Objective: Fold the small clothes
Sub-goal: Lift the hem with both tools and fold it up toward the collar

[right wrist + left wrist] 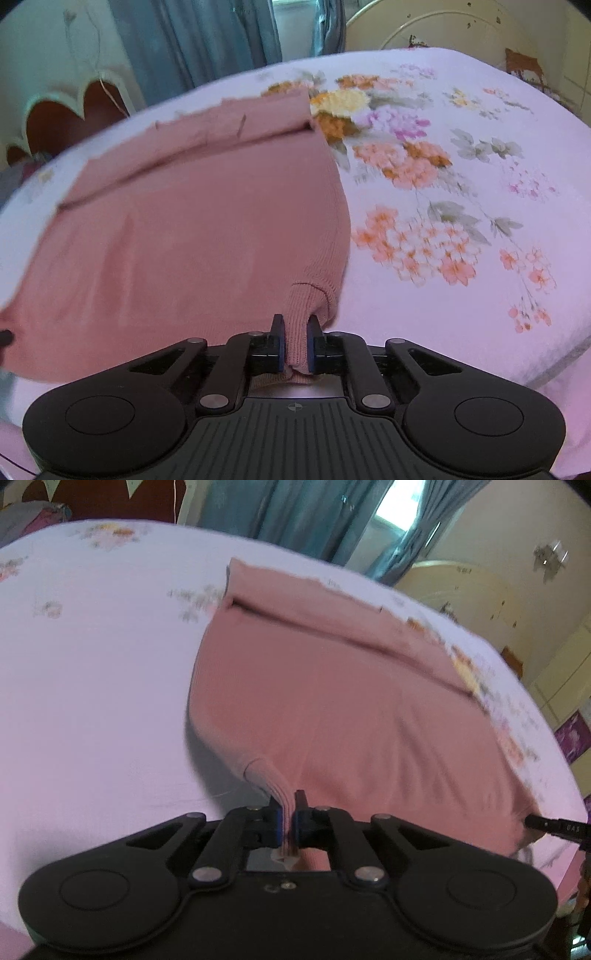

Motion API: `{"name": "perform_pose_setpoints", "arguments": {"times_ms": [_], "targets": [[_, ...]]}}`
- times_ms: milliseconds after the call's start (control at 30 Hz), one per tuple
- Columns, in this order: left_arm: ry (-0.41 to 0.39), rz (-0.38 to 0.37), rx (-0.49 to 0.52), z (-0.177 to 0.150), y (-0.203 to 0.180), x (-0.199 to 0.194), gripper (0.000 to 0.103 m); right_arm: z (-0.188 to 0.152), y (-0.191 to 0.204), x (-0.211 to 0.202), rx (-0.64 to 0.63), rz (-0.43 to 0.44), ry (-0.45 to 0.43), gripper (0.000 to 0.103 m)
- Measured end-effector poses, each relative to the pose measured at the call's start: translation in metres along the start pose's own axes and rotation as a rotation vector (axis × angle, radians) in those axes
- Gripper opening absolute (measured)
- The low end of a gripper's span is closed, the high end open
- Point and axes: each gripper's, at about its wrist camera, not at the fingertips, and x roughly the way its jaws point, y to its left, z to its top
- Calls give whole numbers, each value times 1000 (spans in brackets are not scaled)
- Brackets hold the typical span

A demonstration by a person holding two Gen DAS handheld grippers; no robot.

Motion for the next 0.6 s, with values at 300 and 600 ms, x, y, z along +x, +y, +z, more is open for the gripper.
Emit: {"name": "perform_pose_setpoints", "arguments": {"times_ms": [300,600], "targets": [[-132,-40,26,59,-19,-6,5,64,9,-8,36,90,-114,10],[-218,-32,31,125,-27,15,5,141,14,21,43,137,-185,10]]}}
